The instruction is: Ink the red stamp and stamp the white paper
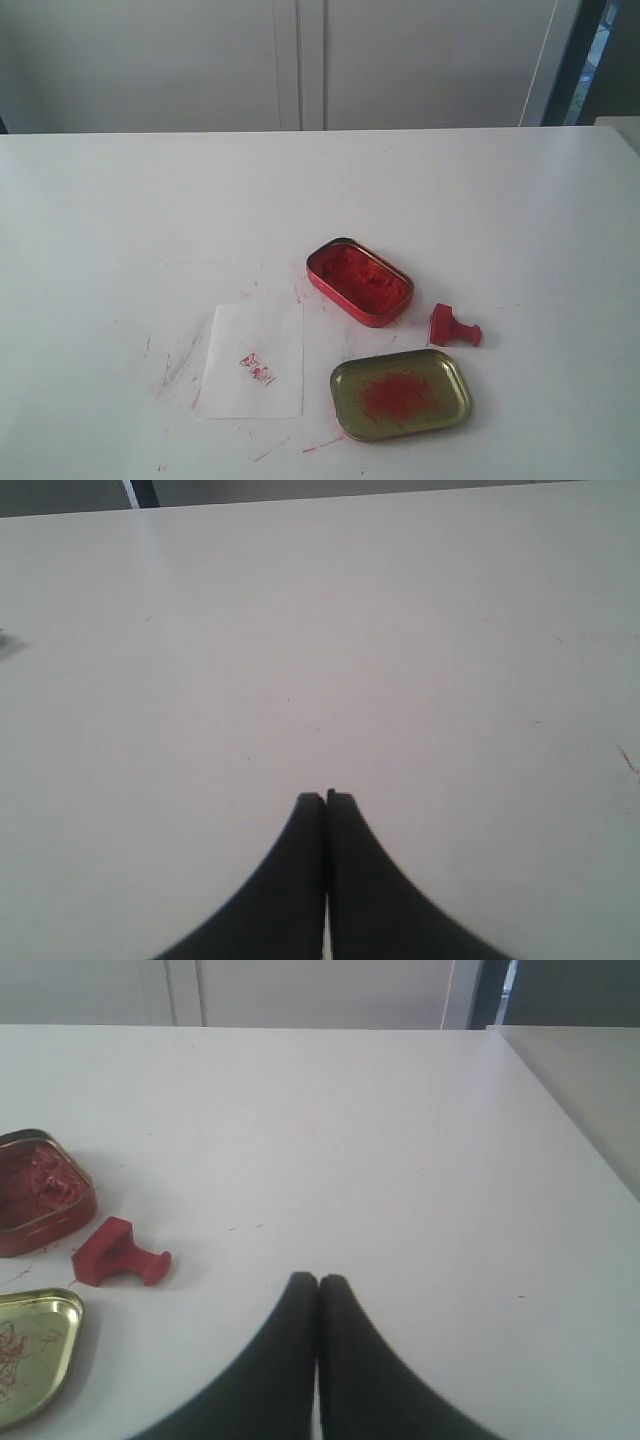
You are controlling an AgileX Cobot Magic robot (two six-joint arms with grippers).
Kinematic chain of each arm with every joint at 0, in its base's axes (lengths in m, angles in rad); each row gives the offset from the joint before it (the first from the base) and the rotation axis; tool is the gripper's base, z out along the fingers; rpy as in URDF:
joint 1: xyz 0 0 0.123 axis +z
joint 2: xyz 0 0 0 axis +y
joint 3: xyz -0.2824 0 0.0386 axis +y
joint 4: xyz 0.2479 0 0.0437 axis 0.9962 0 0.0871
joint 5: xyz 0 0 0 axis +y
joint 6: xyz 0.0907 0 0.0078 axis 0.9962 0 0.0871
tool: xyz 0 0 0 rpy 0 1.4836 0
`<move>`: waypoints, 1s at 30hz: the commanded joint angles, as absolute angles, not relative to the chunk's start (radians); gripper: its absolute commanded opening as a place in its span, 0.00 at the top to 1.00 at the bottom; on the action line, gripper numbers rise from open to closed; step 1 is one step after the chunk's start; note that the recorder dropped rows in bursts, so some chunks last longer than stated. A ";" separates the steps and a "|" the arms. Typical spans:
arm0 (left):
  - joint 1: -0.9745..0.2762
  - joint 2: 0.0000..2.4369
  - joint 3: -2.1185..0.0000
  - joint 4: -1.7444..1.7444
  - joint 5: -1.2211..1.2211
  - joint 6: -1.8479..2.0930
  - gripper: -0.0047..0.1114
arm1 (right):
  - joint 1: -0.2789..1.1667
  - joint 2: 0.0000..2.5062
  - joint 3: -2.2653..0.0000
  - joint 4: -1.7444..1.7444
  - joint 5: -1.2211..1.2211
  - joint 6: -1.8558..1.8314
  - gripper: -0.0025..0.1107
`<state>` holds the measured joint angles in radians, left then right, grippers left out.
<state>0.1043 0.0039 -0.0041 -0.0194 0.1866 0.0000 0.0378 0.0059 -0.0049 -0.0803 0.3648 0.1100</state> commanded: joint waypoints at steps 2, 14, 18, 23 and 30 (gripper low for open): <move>0.098 0.000 0.000 -0.025 0.186 0.000 0.96 | 0.019 0.000 0.000 -0.082 0.349 0.110 0.98; 0.098 0.000 0.000 -0.025 0.186 0.000 0.96 | 0.019 0.000 0.000 -0.082 0.340 0.110 0.98; 0.098 0.000 0.000 -0.025 0.186 0.000 0.96 | 0.019 0.000 0.000 -0.082 0.340 0.077 0.98; 0.098 0.000 0.000 -0.025 0.186 0.000 0.96 | 0.019 0.000 0.000 -0.082 0.340 -0.026 0.98; 0.098 0.000 0.000 -0.025 0.186 0.000 0.96 | 0.019 0.000 0.000 -0.082 0.340 -0.011 0.98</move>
